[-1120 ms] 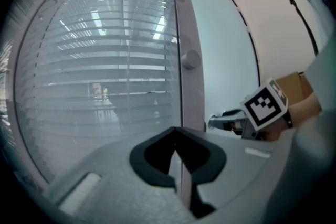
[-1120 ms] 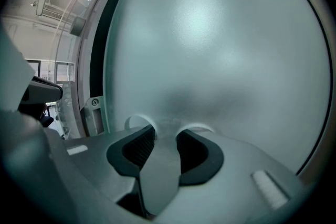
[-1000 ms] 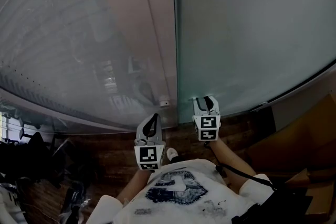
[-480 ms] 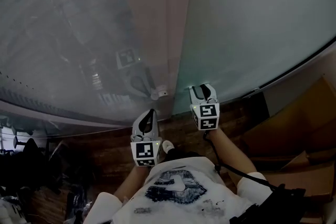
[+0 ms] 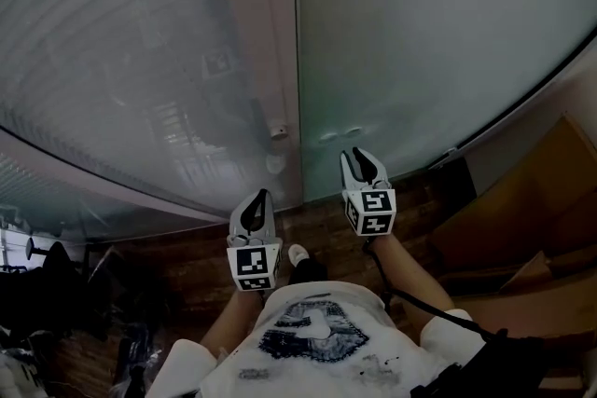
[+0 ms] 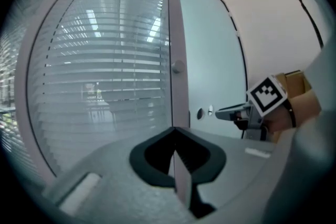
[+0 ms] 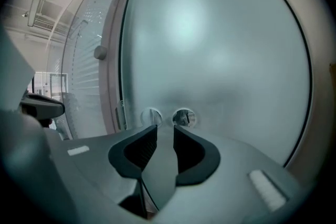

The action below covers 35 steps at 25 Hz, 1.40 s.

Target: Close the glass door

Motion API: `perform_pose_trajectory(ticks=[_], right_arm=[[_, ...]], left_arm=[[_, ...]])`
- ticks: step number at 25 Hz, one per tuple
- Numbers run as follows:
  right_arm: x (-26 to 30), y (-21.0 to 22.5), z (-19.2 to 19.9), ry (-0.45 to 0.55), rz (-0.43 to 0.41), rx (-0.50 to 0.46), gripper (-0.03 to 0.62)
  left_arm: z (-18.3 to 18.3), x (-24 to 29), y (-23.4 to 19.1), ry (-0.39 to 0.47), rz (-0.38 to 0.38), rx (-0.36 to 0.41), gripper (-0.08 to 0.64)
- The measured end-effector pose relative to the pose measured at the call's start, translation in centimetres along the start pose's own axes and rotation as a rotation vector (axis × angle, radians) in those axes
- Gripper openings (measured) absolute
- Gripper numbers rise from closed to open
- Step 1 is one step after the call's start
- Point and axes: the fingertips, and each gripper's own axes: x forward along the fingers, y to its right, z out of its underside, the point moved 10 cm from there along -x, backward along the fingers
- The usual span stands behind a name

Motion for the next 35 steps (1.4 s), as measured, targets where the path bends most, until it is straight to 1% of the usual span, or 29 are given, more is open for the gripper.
perform_pose_trajectory(ticks=[3, 9, 12, 16, 20, 22, 26, 30, 35], right_arm=[[-2.9, 0.0, 0.5, 0.012, -0.006, -0.010, 0.091], [-8.5, -0.6, 2.4, 0.030, -0.013, 0.018, 0.081], [-11.3, -0.9, 3.2, 0.036, -0.006, 0.019, 0.075], [-15.6, -1.2, 4.6, 0.040, -0.001, 0.051, 0.075], [-19.1, -1.8, 5.5, 0.040, 0.011, 0.065, 0.071], [-20.8, -2.1, 6.0, 0.045, 0.018, 0.075, 0.013], [-23.3, -3.1, 6.2, 0.061, 0.010, 0.087, 0.011], [-26.0, -3.9, 6.5, 0.074, -0.011, 0.121, 0.007], [-28.6, -5.3, 6.5, 0.099, 0.001, 0.098, 0.006]], left_arm=[[-0.4, -2.0, 1.9, 0.000, -0.009, 0.001, 0.003], [1.2, -6.2, 4.9, 0.001, 0.007, 0.015, 0.003], [1.6, -7.9, 6.2, 0.015, 0.015, 0.026, 0.003], [2.3, -10.8, 8.1, 0.013, 0.035, 0.044, 0.003], [2.9, -13.3, 9.3, 0.016, 0.046, 0.077, 0.003], [2.9, -14.7, 10.1, 0.020, 0.051, 0.092, 0.003], [2.7, -16.8, 11.0, 0.024, 0.050, 0.107, 0.003], [2.6, -18.9, 12.0, 0.030, 0.065, 0.112, 0.003], [2.8, -20.4, 12.0, 0.024, 0.076, 0.121, 0.003]])
